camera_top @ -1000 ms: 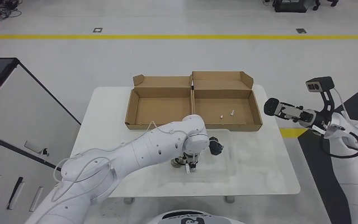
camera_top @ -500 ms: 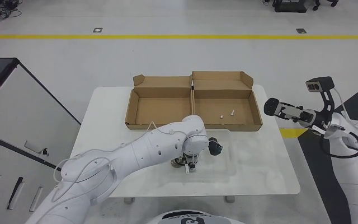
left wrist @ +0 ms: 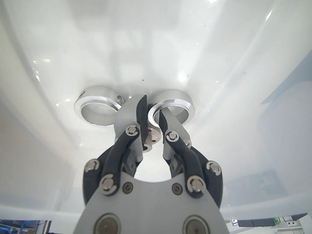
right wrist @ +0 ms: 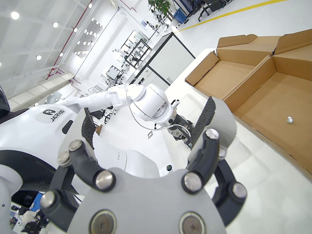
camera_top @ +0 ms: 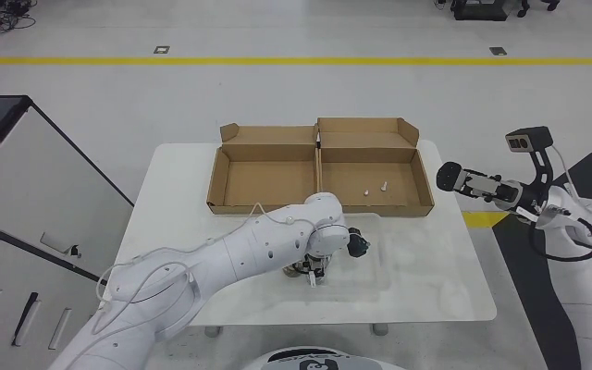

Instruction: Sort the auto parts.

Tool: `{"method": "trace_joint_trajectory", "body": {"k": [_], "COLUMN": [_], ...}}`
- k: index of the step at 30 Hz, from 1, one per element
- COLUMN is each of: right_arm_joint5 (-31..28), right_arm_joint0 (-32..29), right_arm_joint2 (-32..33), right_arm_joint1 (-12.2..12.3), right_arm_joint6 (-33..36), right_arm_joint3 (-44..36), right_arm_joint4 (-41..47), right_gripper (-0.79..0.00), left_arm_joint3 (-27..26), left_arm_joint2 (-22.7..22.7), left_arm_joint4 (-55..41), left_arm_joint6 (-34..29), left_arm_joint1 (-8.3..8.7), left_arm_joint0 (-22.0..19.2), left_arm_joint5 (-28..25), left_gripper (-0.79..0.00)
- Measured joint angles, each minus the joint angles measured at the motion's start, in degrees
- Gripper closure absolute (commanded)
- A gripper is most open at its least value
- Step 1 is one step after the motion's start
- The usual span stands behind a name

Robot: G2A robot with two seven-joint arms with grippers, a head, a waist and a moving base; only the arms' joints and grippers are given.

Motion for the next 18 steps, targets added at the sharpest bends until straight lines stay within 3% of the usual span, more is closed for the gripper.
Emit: {"method": "trace_joint_trajectory", "body": {"k": [9, 18], "right_arm_joint5": [0.0, 0.0], "right_arm_joint0": [0.0, 0.0], "right_arm_joint2": [0.0, 0.0], "right_arm_joint1": [0.0, 0.0], "right_arm_joint6": [0.0, 0.0], "right_arm_joint3": [0.0, 0.0], "right_arm_joint4": [0.0, 0.0], "right_gripper": [-0.785, -0.785], "left_arm_joint3": [0.4, -5.6], "left_arm_joint2": [0.0, -0.1], "left_arm_joint4": [0.2, -1.3], "left_arm_joint6": [0.0, 0.0], "left_arm_joint1": [-0.82, 0.92], "left_arm_joint0": [-0.2, -2.0], "left_arm_joint5": [0.0, 1.1], "left_gripper": [0.0, 0.0]}}
